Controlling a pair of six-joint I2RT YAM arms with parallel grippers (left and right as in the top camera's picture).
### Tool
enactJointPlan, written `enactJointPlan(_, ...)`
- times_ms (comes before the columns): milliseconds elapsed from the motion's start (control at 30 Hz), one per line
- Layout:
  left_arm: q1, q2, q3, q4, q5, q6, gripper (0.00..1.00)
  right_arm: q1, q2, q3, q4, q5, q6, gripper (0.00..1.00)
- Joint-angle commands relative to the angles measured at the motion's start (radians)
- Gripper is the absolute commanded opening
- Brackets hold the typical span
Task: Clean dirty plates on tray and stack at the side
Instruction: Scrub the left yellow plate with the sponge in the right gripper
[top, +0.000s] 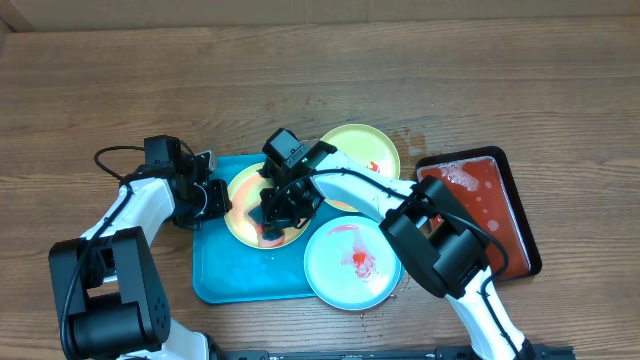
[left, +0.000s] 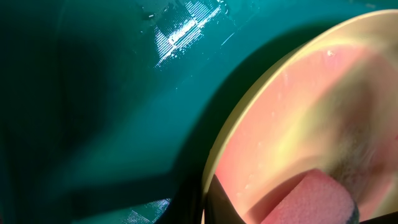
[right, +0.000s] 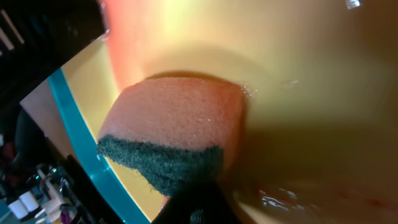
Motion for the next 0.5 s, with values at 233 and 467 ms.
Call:
enactJointPlan(233,0.003,0.043,-0.037,-0.009,-0.085,-0.014,0.04,0.005,0.084,-0.049,0.028,0.005,0.039,0.04)
enactJointPlan(467,0.003,0.043,-0.037,-0.011,-0.085,-0.014,0.04,-0.065,0.084,-0.048,-0.154,0.29,0.056,0.04)
